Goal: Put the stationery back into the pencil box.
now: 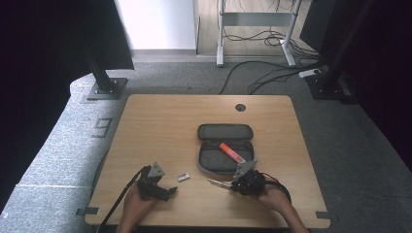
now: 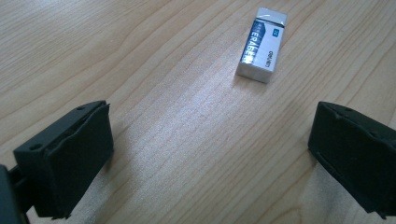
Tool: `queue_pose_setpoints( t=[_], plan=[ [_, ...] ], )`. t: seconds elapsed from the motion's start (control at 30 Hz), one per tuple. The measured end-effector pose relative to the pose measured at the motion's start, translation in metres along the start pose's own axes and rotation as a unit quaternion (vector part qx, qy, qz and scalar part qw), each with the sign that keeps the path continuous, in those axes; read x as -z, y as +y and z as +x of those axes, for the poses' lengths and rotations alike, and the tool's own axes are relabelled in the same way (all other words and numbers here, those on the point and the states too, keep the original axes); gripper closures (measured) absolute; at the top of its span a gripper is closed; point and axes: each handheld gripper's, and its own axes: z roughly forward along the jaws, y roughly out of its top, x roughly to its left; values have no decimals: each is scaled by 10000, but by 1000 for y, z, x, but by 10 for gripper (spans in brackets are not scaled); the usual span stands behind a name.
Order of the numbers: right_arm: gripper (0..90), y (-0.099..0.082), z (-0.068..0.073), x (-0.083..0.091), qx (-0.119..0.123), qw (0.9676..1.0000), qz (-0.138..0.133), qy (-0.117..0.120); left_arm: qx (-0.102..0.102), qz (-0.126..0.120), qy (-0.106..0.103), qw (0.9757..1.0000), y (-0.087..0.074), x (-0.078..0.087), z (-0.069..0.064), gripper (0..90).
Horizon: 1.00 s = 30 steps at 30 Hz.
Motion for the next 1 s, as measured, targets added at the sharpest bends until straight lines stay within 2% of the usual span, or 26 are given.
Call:
queue_pose_setpoints(
  t=[0.3, 0.67, 1.0],
  plan=[
    [789, 12, 3, 10, 9, 9998, -178, 38, -1, 1, -1, 10000, 0, 0, 0, 0],
    [789, 23, -3, 24, -185, 9988, -448, -45, 2, -2, -6, 10000, 0, 0, 0, 0],
    [789, 33, -16, 35, -376, 9966, -634, -357, -13, 14, -7, 10000, 0, 0, 0, 0]
  ],
)
